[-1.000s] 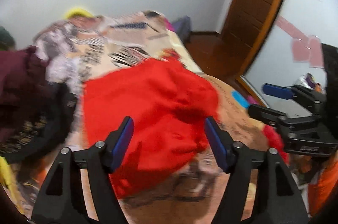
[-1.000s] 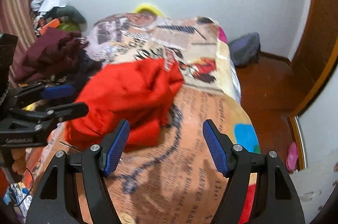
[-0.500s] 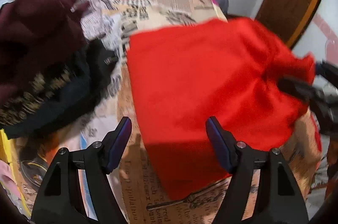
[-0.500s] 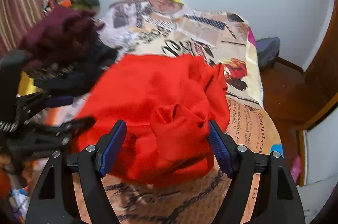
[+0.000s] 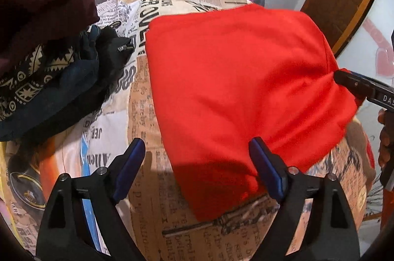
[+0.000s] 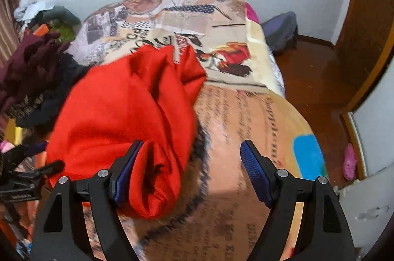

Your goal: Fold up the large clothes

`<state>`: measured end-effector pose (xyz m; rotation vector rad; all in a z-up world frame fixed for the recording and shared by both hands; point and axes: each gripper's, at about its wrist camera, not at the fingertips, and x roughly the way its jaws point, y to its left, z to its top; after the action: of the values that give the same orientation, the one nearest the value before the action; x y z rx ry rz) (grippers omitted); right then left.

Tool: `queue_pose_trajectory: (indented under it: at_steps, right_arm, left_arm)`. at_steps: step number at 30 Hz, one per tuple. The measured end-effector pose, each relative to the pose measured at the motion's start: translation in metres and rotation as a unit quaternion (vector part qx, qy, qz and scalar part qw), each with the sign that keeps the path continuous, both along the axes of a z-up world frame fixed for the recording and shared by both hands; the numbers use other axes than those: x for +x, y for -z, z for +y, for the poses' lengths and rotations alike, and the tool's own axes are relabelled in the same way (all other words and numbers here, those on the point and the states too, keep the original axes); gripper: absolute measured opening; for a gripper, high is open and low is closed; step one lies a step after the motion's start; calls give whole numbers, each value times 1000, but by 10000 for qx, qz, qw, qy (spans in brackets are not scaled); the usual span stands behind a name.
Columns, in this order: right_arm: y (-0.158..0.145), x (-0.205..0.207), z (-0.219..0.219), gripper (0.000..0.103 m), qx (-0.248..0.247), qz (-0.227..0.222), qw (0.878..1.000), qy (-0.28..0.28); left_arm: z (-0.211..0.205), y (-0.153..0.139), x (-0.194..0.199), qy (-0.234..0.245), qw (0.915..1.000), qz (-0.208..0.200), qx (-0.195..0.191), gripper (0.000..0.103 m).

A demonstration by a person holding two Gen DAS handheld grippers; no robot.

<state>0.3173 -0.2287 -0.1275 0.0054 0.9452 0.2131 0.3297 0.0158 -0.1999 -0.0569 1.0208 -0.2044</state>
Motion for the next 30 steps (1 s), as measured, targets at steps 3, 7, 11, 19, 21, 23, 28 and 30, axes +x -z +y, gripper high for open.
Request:
queue_pose_trajectory:
  at_steps: [3,7,11,19,21,23,28,30]
  right_arm:
    - [6,-8,-8,75,-22,103,9999,32]
    - [11,-20,-14,75,-136,295,9995,-56]
    - [6,-27,-14,75,-366,304,9987,-193]
    - [-42,-35,-8,77,-307,-212,9982,-466]
    - [-52,-33,-1,77,-274,-356,9975,-546]
    - [-59,-29,8,77,-220,-463,9965,-658]
    - [-56,-7,32,77,-84,-474,9946,-919]
    - [-49,-1,38,77,-34,-407,9944,-974]
  left_arm:
    - [-2,1,-9,-13,9999,-98,68,87]
    - [4,2,-17,-177,9997,-9,-152,87]
    - [6,1,-24,-228,9996,-26,-161,87]
    - [6,-25,-27,5,9991,-282,331,87]
    - [10,-34,-25,-23,9983,-418,416,87]
    - [15,-41,-21,-90,9977,-527,405,87]
    - [32,-49,2,-321,9974,-591,251,87]
    - [38,-45,13,-401,9981,-475,59,87]
